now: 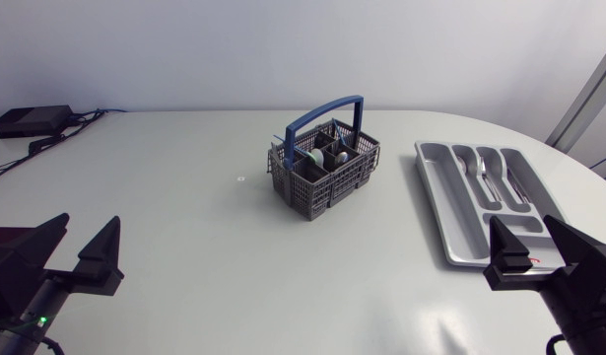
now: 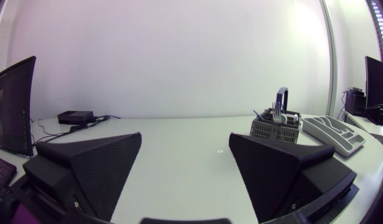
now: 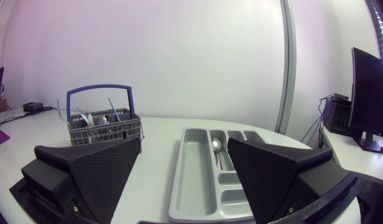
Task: Unload the cutlery basket into the drawer organizer.
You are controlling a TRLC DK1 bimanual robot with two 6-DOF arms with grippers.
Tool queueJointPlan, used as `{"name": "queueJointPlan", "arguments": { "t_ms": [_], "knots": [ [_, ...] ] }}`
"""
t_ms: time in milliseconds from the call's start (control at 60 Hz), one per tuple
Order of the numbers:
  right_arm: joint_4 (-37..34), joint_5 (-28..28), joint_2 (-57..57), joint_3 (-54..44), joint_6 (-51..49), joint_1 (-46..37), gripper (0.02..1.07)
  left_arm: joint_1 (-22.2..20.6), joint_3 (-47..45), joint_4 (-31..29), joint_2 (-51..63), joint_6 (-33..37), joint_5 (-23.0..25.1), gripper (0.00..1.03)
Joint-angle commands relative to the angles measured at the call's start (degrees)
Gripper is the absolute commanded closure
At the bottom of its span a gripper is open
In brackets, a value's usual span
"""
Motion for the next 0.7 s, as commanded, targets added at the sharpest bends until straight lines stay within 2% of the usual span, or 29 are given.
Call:
{"name": "queueJointPlan", "arguments": {
  "t_ms": [0, 150, 367, 500, 683],
  "knots": [
    [-0.41, -0.12, -0.58, -1.02, 0.18, -0.46, 0.06, 0.04, -2.15, -0.98, -0.50, 0.24, -0.23, 0.05],
    [-0.32, -0.12, -0.58, -1.02, 0.18, -0.20, 0.06, 0.04, -2.06, -1.06, -0.58, 2.79, -0.41, 0.05],
    [0.30, 0.23, -0.32, 0.04, 0.44, 1.03, 0.06, 0.75, -0.75, -1.15, -0.58, 2.61, -0.41, 0.05],
    [1.53, 3.66, 2.67, 1.88, 0.62, 5.52, 0.06, 0.66, 0.84, -1.24, -0.14, 2.26, -0.41, 0.06],
    [5.13, 4.01, 11.28, 5.84, 1.23, 6.48, 0.06, 0.04, 7.69, -1.06, 8.56, 1.03, -0.41, 0.06]
  ]
}}
